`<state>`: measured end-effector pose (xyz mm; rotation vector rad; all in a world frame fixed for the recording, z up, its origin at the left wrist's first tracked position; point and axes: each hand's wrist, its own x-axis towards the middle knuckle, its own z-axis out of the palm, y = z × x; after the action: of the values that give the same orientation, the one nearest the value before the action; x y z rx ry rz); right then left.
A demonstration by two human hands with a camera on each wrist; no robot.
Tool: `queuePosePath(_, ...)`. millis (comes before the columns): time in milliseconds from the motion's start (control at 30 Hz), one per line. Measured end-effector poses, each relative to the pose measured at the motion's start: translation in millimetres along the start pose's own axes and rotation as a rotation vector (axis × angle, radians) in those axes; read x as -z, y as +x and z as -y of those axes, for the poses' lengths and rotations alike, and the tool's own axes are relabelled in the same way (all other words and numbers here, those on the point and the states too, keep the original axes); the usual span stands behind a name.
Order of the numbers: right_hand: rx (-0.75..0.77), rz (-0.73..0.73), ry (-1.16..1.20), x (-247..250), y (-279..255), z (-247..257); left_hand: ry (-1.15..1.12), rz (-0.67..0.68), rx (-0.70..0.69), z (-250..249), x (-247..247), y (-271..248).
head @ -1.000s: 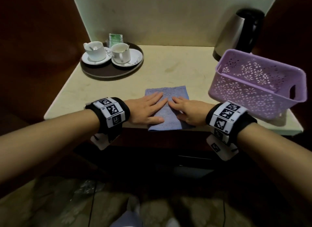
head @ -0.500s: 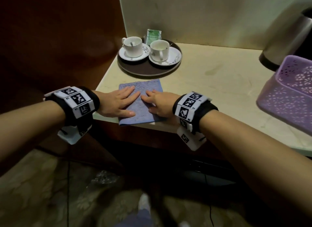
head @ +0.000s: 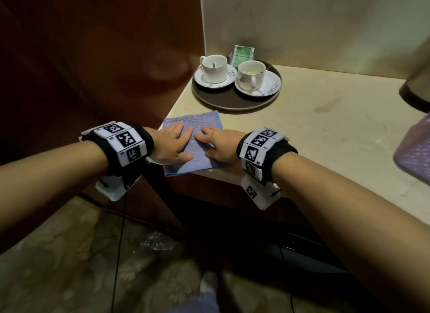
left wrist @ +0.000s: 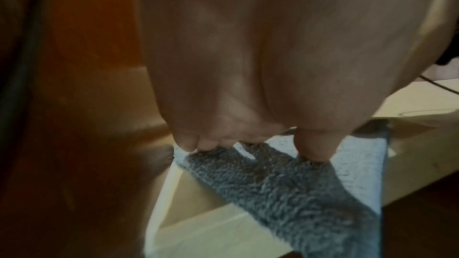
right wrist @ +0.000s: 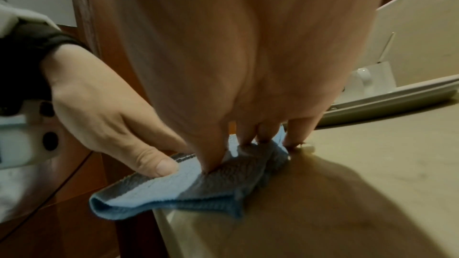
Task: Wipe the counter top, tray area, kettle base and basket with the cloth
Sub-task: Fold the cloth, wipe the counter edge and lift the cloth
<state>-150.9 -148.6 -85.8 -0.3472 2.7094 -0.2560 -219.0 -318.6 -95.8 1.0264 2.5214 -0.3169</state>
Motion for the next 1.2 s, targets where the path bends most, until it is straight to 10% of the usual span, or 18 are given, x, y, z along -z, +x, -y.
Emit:
queuePosePath(700,-0.415,-0.002,0.062,-21,-178,-167,-0.012,-0.002,-0.474,-195,96,91)
queuePosePath(900,-0.505,0.017,-0.004,7,-156,-201,0.033,-0.165,-0.468,-198,122,144)
queuePosePath(1200,-0.533,-0.051,0.106,43,-123,-237,0.041,-0.043,-0.309,-198,160,221)
